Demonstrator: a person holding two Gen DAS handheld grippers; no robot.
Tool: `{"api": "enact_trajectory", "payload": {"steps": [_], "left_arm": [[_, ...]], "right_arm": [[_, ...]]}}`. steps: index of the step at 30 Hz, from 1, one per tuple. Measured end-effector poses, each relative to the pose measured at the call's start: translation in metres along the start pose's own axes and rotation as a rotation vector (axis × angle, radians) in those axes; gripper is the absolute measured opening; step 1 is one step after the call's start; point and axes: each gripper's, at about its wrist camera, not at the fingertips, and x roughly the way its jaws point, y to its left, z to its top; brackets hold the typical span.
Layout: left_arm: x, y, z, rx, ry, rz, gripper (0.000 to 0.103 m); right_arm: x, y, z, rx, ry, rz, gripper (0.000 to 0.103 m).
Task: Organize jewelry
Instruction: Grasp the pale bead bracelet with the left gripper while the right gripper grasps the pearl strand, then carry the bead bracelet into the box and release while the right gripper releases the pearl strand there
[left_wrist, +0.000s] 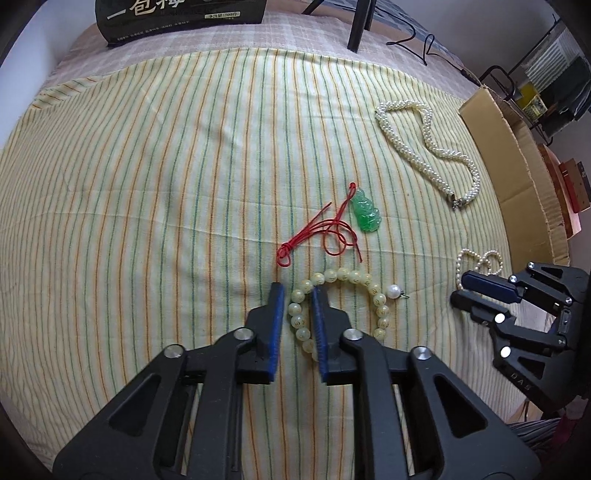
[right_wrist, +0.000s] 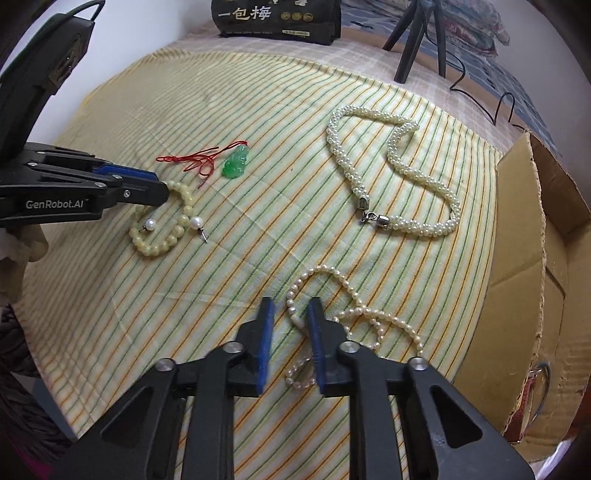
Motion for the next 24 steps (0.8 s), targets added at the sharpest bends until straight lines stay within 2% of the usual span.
{"api": "enact_trajectory", "payload": {"steps": [6, 15, 24], "left_arm": [[-0.005, 0.004, 0.0, -0.035, -0.009, -0.032, 0.005], [-0.036, -0.006, 0.0, -0.037, -0.055, -0.129, 0.005], [-0.052, -0.036, 0.0, 0.003, -0.088, -0.176, 0.005]], "right_arm": [[-0.003, -0.001, -0.001, 0.009, -0.01, -0.012, 0.003], [-0.029, -0.012, -0.003, 0.051, -0.079, -0.023, 0.002], [-0.05, -0.027, 0.0, 0.1, -0.141, -0.037, 0.002]]}}
